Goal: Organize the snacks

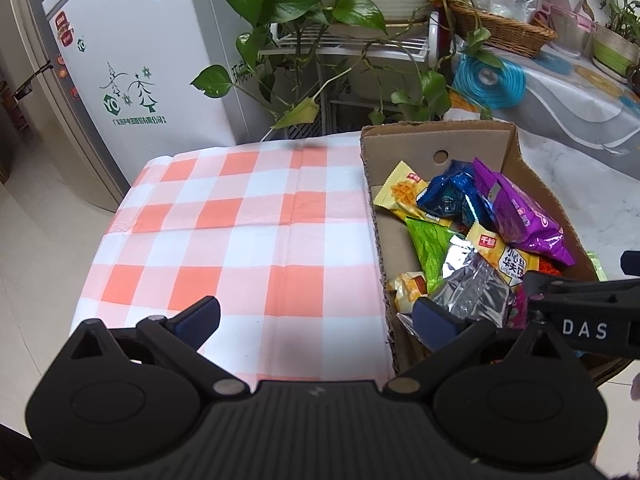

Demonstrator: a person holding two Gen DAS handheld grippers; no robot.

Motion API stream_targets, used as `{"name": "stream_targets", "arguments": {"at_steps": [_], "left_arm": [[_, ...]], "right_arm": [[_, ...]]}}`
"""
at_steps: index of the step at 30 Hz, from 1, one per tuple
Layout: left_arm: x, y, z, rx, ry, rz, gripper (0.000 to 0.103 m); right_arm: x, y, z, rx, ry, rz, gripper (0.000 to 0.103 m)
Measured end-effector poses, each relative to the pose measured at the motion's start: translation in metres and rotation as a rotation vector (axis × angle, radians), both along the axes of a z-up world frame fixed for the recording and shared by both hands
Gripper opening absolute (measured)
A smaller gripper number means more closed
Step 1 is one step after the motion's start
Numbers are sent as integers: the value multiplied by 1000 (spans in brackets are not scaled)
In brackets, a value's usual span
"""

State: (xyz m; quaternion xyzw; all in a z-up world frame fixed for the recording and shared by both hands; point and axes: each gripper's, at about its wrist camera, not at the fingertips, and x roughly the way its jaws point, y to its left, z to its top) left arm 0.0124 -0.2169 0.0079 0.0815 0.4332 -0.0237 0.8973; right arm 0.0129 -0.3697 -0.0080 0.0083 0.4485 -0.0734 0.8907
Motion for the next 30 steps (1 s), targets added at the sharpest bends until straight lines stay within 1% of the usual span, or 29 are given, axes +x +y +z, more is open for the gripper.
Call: {"name": "stream_targets", "arguments": {"at_steps": [25,30], "left_arm": [[-1,11,-4,-43,10,11,101],[-1,19,-6,-50,27,21,101]], "right_arm": [[3,9,-2,-8,2,20,103],[3,16,-3,-17,2,38,103]]}}
